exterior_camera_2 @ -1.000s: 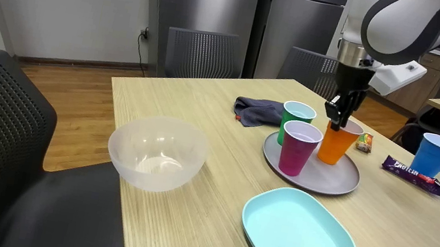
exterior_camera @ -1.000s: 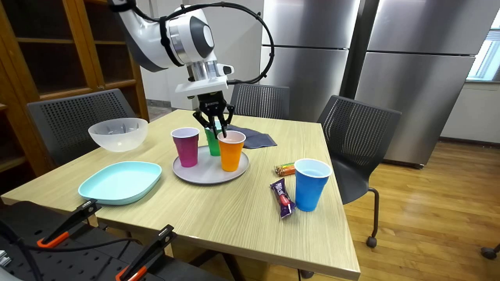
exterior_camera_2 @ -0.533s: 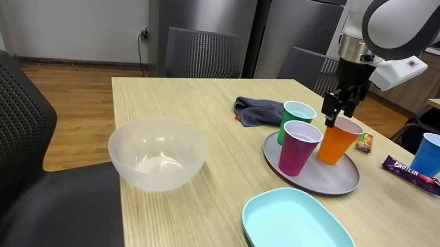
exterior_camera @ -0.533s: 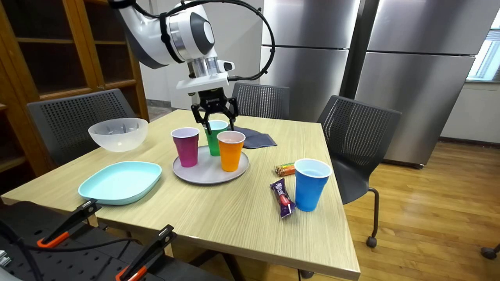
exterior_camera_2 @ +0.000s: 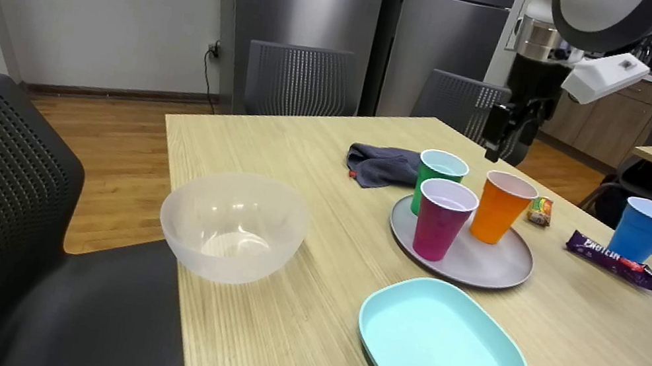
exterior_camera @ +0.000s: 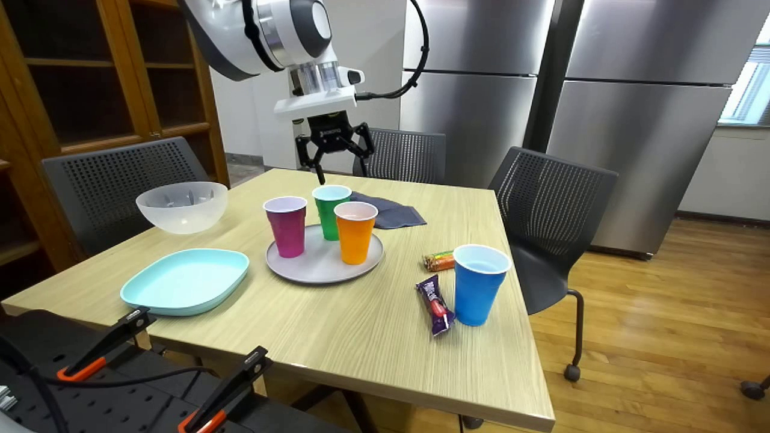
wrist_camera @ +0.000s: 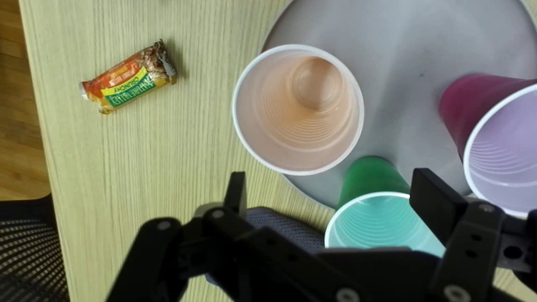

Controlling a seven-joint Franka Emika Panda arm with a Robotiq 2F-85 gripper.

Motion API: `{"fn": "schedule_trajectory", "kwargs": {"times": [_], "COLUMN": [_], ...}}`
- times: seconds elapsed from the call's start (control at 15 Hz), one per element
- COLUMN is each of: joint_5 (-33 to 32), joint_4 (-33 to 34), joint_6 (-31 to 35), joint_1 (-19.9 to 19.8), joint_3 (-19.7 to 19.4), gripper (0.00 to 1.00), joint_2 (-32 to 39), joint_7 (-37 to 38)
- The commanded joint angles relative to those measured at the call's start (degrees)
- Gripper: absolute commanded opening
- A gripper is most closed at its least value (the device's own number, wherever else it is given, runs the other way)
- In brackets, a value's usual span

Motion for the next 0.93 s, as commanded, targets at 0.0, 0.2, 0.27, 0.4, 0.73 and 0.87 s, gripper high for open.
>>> {"fn": "schedule_trajectory", "kwargs": {"times": [0.0, 0.2, 0.27, 0.4, 0.73, 0.87], "joint_5": [2.6, 3.6, 4.2, 7.2, 15.1, 16.5], "joint_4": [-0.6, -0.3, 0.0, 0.5, 1.9, 2.8], "joint_6": [-2.5, -3.3, -4.4, -6.6, -9.8, -10.9], "joint_1": [-1.8, -2.6, -3.0, -4.5, -8.0, -9.1], "joint_3": [1.0, 0.1, -0.1, -0.1, -1.1, -1.8], "gripper": [1.00, 1.00, 1.00, 1.00, 1.00, 1.00], "joint_2": [-3.6, -4.8, -5.0, -5.2, -5.1, -4.7], "joint_7": [-2.3, -0.3, -0.1, -1.2, -1.7, -1.0]}}
